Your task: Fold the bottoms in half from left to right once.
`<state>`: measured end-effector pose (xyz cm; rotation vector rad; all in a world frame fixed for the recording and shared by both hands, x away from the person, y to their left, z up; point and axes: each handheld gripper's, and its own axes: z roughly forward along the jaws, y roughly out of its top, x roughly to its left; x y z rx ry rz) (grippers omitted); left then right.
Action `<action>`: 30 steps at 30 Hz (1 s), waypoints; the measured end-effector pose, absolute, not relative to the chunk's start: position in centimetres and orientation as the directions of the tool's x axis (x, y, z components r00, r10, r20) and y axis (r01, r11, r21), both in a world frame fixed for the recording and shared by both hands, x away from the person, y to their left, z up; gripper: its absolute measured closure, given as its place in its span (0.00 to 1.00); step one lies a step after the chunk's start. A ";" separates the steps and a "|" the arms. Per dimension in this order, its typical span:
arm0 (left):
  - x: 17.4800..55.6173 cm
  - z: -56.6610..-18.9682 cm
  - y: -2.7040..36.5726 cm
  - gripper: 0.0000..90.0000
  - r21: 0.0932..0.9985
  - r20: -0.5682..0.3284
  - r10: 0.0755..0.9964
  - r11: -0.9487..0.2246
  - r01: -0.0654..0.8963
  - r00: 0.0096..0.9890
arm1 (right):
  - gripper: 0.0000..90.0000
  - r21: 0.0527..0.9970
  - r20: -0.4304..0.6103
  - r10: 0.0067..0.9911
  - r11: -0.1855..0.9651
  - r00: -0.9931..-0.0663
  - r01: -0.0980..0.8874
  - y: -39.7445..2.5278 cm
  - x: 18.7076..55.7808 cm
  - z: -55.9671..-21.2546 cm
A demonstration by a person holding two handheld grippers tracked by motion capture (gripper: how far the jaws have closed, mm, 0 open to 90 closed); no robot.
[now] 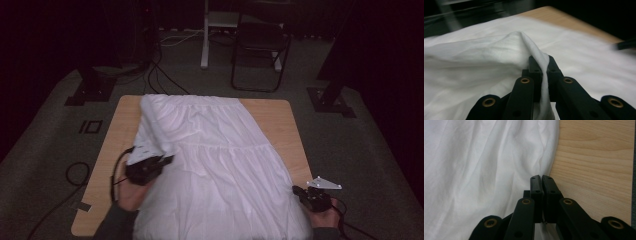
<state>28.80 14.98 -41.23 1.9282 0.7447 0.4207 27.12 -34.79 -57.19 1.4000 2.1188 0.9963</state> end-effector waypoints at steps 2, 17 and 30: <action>29.0 -40.7 10.9 0.97 0.897 -0.037 0.559 -0.346 0.274 0.829 | 0.97 0.750 0.053 0.910 0.235 -0.410 0.618 -34.8 27.1 -57.2; 29.2 -50.3 -3.5 0.68 0.775 -0.264 0.276 -0.511 0.373 0.924 | 0.78 0.743 0.038 0.924 0.228 -0.380 0.629 -34.4 27.2 -56.9; 29.3 -47.5 9.5 0.53 0.836 -0.142 0.577 -0.366 0.410 0.804 | 0.57 0.850 0.044 0.859 0.236 -0.511 0.471 -28.2 26.5 -51.3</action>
